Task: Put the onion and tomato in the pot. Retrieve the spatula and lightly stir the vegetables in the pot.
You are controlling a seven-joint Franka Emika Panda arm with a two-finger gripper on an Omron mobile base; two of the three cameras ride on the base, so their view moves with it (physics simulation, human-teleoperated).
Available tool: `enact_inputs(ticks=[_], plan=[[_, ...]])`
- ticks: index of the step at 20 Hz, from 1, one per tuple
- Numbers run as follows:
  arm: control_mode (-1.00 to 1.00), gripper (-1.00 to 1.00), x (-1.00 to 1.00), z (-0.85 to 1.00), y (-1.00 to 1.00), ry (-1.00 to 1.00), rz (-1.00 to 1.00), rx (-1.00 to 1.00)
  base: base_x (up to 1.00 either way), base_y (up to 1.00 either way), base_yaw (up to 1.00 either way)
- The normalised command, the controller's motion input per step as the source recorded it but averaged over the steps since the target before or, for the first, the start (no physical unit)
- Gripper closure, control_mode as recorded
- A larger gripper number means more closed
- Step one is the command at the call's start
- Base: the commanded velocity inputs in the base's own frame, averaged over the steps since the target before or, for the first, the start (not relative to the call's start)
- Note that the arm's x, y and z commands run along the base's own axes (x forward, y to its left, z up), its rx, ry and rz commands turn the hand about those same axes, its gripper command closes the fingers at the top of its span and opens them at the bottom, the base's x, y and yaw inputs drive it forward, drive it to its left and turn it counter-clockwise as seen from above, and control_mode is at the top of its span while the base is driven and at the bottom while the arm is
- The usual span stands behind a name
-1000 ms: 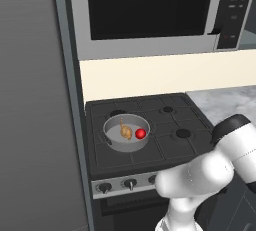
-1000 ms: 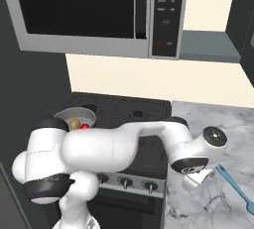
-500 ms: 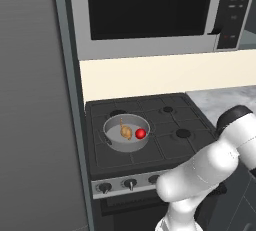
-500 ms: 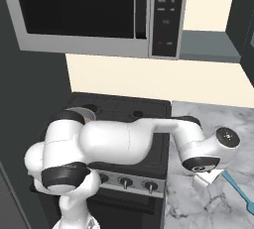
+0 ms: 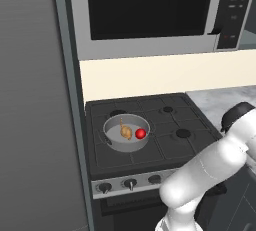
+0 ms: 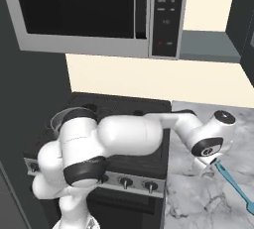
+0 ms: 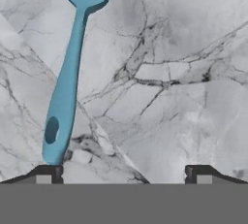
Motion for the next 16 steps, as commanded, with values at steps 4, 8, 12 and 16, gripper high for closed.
enact_inputs(ticks=[4, 8, 12, 16], plan=[[-1.00, -1.00, 0.41, 0.00, -0.28, 0.32, -0.11, 0.10, 0.00, 0.00, 0.00], [-1.00, -1.00, 0.07, 0.01, -0.18, 0.11, -0.13, 0.03, 0.00, 0.00, 0.00], [-1.00, -1.00, 0.00, 0.00, -0.06, 0.00, -0.10, 0.00, 0.00, 0.00, 0.00], [-1.00, -1.00, 0.00, 0.00, -0.16, 0.00, -0.05, 0.06, 0.00, 0.00, 0.00]])
